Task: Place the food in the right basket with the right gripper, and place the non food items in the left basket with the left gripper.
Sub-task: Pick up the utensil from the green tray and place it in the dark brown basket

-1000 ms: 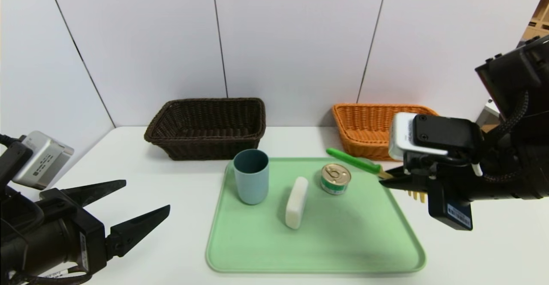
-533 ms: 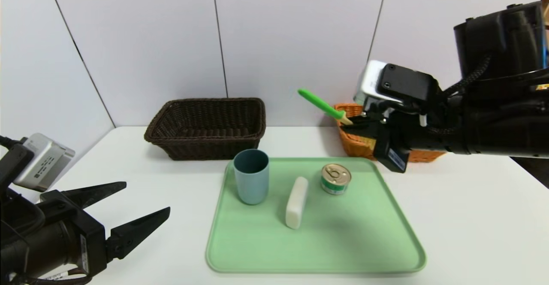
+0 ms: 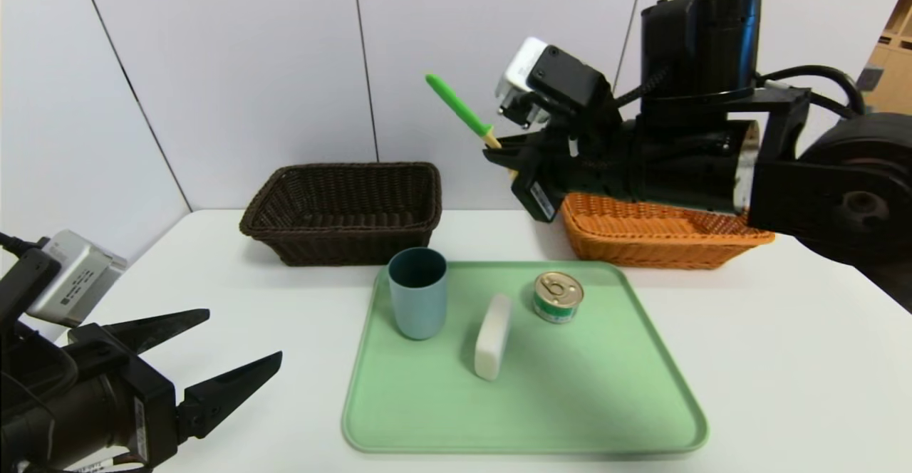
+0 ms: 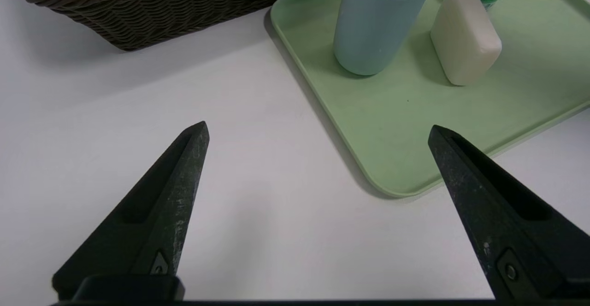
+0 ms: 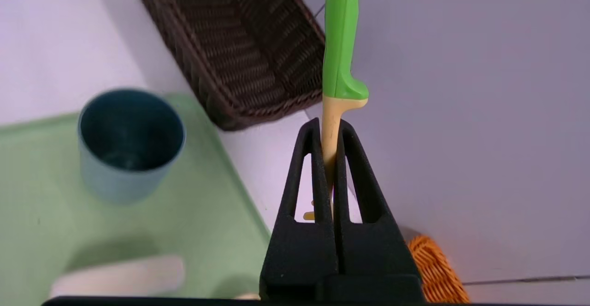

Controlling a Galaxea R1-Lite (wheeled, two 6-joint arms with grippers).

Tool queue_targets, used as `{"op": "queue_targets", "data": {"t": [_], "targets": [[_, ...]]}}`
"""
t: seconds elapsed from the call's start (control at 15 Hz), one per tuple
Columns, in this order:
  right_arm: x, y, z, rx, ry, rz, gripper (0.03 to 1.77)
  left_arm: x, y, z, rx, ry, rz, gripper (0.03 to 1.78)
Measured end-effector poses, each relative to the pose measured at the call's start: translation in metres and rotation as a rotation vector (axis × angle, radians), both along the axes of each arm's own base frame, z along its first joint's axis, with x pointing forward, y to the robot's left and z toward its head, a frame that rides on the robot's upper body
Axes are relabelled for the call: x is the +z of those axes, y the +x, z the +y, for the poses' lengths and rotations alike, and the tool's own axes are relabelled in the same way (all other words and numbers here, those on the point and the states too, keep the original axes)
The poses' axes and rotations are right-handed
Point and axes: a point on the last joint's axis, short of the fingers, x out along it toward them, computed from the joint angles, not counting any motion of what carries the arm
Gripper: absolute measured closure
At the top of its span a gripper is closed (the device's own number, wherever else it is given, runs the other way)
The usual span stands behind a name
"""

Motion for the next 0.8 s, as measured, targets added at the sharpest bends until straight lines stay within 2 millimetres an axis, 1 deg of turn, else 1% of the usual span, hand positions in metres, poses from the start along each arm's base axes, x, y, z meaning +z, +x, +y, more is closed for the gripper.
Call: {"op": "queue_targets", "data": {"t": [0.2,0.4,0.8], "targets": [[0.003,0.014,0.016,-0.021,0.094,-0.015,1.73,-0.002,-0.001,0.000,0.001,0.002,0.006,0.12],[0.008,0.018,0.036,-0.041,0.185,-0.014,1.73,-0.003,-0.002,0.001,0.001,0.001,0.006,0.12],[0.007,0.032,0.063,-0.072,0.299,0.029,1.73,-0.006,-0.005,0.002,0.002,0.003,0.009,0.12]]}}
